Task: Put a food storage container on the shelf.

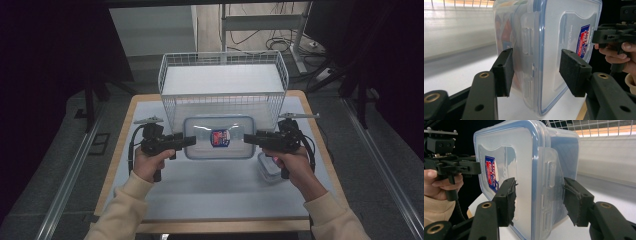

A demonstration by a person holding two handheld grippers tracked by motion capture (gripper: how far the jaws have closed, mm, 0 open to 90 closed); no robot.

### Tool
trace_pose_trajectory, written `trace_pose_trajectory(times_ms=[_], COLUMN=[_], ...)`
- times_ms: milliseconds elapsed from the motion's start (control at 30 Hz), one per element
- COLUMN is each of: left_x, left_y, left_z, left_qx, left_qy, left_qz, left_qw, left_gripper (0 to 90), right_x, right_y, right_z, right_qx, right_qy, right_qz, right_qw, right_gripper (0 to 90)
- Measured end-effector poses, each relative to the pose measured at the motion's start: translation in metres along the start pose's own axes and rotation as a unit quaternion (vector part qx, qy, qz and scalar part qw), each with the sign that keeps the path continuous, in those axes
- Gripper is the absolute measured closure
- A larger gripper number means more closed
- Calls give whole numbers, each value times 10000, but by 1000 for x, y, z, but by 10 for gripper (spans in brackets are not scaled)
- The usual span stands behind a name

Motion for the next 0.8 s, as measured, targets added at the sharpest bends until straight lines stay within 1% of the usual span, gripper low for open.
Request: trace_pose_trajectory(times_ms=[33,67,133,167,200,233,300,500,667,700,733,800], left_x=[-3,-9,-15,-15,-20,-20,-27,-35,-47,-47,-52,-54], left_y=[1,3,4,4,5,5,3,1,-3,-3,-3,-2], left_z=[-1,-3,-4,-4,-4,-4,-5,-4,-2,-2,-2,-2], left_qx=[-3,1,14,14,24,24,26,6,30,30,23,24], left_qy=[-6,-48,-47,-47,-30,-30,-16,-14,-48,-48,-69,-87], left_qz=[-29,-58,-87,-87,-101,-101,-129,-141,-158,-158,-174,-180], left_qw=[10000,10000,9999,9999,9999,9999,9999,9999,9999,9999,9998,9998], left_gripper=[467,467,467,467,467,467,467,467,466,466,466,465], right_x=[0,-7,-14,-14,-21,-21,-30,-41,-49,-49,-53,-55], right_y=[0,1,3,3,4,4,4,4,3,3,2,2], right_z=[0,1,3,3,4,4,4,1,-1,-1,-2,-2], right_qx=[0,-27,-54,-54,-68,-68,-58,-53,-17,-17,-19,-22], right_qy=[0,46,91,91,147,147,153,137,143,143,145,155], right_qz=[0,-19,-37,-37,-53,-53,-36,-43,-87,-87,-107,-115], right_qw=[10000,10000,9999,9999,9999,9999,9999,9999,9999,9999,9998,9998], right_gripper=[461,464,467,467,470,470,470,469,469,469,469,469])
Point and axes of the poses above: each handheld gripper's, and its own axes: y roughly backward along the jaws, x roughly out of its underside, z roughly to its left, the point moved 6 cm from there along -y, roughly forward along the jaws, and after that the axes turned 3 degrees about -z, right-handed, at the moved point
